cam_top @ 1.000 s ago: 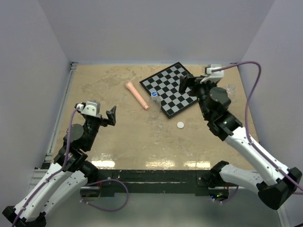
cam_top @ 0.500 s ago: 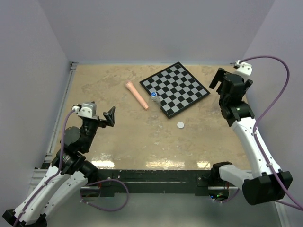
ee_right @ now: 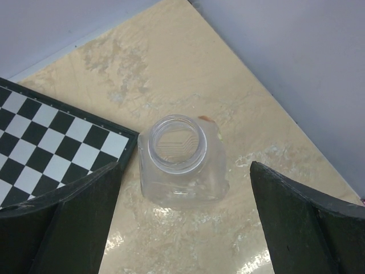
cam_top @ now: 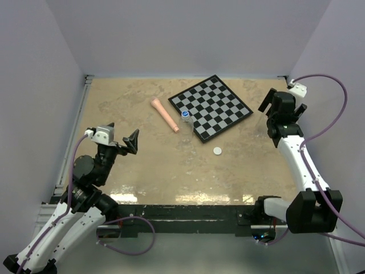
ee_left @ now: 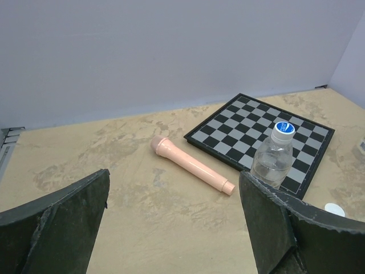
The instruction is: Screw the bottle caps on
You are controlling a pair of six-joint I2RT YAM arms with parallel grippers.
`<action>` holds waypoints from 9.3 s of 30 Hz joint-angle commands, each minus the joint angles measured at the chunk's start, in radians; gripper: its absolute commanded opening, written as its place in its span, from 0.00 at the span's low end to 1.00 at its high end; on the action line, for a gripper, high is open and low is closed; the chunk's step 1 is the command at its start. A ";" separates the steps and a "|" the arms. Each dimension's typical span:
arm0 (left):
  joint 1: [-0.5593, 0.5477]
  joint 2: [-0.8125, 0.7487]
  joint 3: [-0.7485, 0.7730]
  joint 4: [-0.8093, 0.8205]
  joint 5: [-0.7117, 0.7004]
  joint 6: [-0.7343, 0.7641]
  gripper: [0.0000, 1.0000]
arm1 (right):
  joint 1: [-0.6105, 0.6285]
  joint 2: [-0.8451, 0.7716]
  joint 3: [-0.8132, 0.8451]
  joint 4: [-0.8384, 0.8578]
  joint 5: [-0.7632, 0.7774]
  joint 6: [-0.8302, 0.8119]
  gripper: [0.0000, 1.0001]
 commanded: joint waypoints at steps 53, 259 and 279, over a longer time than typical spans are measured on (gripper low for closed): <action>0.009 0.024 0.012 0.023 0.133 0.016 1.00 | -0.013 0.085 0.010 0.166 0.023 -0.109 0.47; -0.131 0.192 0.106 -0.132 0.084 0.072 0.87 | 0.110 0.196 0.045 -0.299 -0.354 0.230 0.92; -0.120 0.194 0.104 -0.128 0.123 0.072 0.87 | -0.293 -0.142 -0.203 -0.449 -0.293 0.438 0.97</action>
